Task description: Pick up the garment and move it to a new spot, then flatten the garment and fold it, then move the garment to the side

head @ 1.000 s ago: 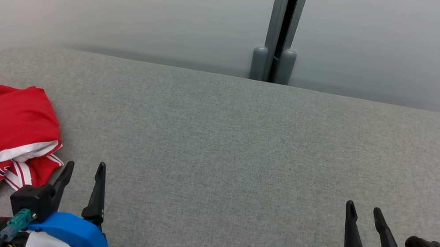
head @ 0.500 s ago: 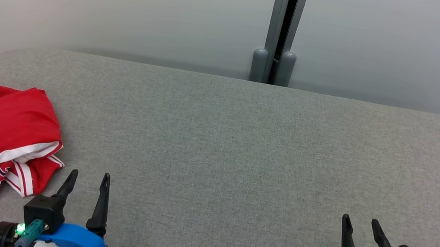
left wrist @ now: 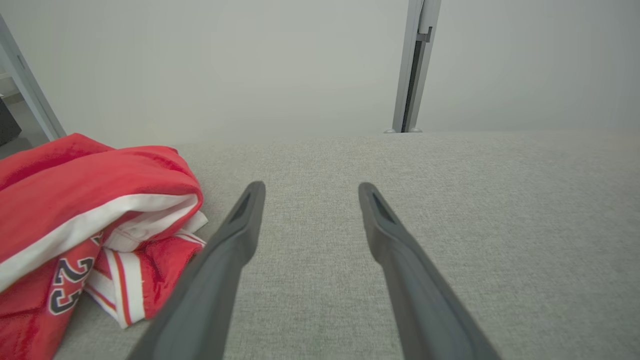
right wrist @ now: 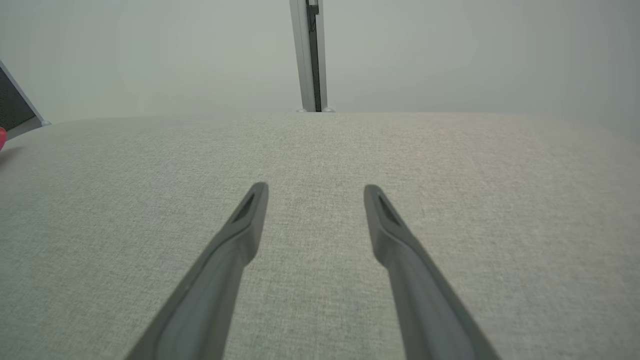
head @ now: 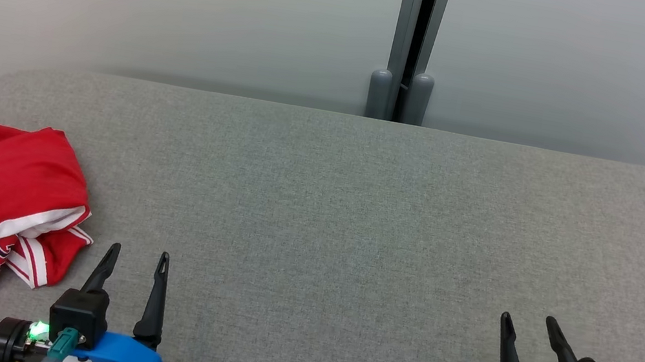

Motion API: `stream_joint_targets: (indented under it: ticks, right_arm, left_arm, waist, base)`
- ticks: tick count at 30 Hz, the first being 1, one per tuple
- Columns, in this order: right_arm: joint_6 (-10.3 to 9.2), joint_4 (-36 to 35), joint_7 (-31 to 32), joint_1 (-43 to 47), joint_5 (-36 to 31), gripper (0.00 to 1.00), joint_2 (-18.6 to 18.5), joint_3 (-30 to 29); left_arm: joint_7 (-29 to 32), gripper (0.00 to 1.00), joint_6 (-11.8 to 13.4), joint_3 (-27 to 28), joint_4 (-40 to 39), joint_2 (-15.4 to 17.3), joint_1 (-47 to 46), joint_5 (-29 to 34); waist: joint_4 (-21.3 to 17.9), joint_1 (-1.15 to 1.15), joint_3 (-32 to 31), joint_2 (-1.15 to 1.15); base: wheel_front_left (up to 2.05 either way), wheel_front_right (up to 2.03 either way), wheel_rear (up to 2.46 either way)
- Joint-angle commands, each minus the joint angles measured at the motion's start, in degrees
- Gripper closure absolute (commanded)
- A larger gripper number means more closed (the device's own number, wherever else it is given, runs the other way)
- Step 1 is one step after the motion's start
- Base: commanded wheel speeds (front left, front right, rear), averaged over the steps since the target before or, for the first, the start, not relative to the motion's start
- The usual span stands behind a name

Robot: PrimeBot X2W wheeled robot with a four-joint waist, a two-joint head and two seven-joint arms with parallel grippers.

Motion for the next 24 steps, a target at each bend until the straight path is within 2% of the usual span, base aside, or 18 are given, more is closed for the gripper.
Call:
stream_joint_targets:
  ticks: [1,9,14,18,24]
  right_arm:
    - [0.02,-0.3,-0.6,-0.2,-1.1,0.00,-0.2,-0.3]
    - [0.02,0.4,-1.3,-0.1,-4.2,0.00,-0.2,0.3]
    - [0.02,-0.2,-1.4,-0.5,-3.8,0.00,-0.2,0.8]
    - [0.02,-0.7,-1.4,-0.8,-3.4,0.00,-0.2,1.1]
    - [0.02,-0.2,-1.4,-1.2,-3.8,0.00,-0.2,1.7]
  left_arm:
    - [-0.4,0.00,0.2,0.4,-0.4,0.1,-0.1,1.2]
    - [-1.3,0.00,-0.2,0.5,0.5,-0.5,-0.1,4.5]
    - [-1.3,0.00,-0.3,1.4,0.7,-0.6,-0.6,4.4]
    - [-1.3,0.00,-0.3,2.9,0.9,-0.4,-0.9,4.1]
    - [-1.3,0.00,-0.2,4.7,1.4,-0.8,-1.2,3.6]
  waist:
    - [0.1,0.00,0.1,0.00]
    - [0.6,0.00,0.6,0.00]
    - [2.3,0.00,1.5,0.00]
    - [5.5,0.00,2.3,0.00]
    - [13.2,0.00,3.3,0.00]
  base:
    - [0.00,0.00,0.00]
    - [0.00,0.00,0.00]
    - [0.00,0.00,0.00]
    - [0.00,0.00,0.00]
    - [0.00,0.00,0.00]
